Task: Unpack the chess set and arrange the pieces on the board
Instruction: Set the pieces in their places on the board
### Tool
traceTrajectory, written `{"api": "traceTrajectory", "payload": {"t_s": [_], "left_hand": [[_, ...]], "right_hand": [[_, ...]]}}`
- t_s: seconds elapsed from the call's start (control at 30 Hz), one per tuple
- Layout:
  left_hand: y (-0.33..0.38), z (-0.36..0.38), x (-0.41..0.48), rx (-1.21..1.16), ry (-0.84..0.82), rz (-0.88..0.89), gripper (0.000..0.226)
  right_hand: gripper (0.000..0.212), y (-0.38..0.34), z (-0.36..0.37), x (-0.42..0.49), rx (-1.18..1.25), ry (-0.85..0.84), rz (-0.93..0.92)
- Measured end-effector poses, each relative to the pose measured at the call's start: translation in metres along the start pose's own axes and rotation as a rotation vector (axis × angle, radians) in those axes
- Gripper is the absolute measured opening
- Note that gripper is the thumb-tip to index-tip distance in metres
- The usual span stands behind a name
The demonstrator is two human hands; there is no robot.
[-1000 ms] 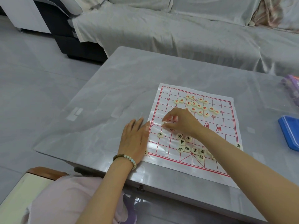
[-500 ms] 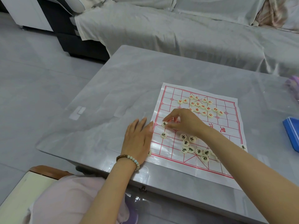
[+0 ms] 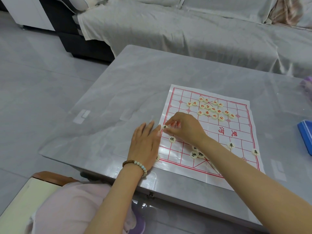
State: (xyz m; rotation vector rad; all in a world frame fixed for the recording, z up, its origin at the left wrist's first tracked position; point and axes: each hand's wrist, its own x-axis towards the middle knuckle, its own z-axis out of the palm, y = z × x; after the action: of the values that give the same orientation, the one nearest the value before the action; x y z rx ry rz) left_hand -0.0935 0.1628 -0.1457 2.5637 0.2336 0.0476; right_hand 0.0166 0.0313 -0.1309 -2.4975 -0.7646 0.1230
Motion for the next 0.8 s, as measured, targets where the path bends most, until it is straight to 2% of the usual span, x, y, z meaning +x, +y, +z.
{"api": "traceTrajectory", "payload": {"t_s": [0.27,0.37,0.43,0.6,0.8], "left_hand": [[-0.001,0.003,0.002,0.018,0.009,0.011,0.055],[0.005,0.002,-0.001,0.074,0.090,0.117,0.070],[0.016,0.003,-0.008,0.083,0.107,0.230,0.067],[0.037,0.020,-0.026,0.206,-0.022,0.424,0.068],[0.050,0.031,-0.026,0.408,-0.119,0.446,0.073]], "right_hand": [[0.031,-0.005,-0.017,-0.011,0.047,0.012,0.018],[0.023,0.004,-0.039,-0.032,0.093,0.127,0.045],[0.021,0.018,-0.047,-0.056,0.085,0.192,0.081],[0.021,0.051,-0.034,-0.122,0.003,0.269,0.162],[0.032,0.060,-0.018,-0.147,0.008,0.325,0.119]]}}
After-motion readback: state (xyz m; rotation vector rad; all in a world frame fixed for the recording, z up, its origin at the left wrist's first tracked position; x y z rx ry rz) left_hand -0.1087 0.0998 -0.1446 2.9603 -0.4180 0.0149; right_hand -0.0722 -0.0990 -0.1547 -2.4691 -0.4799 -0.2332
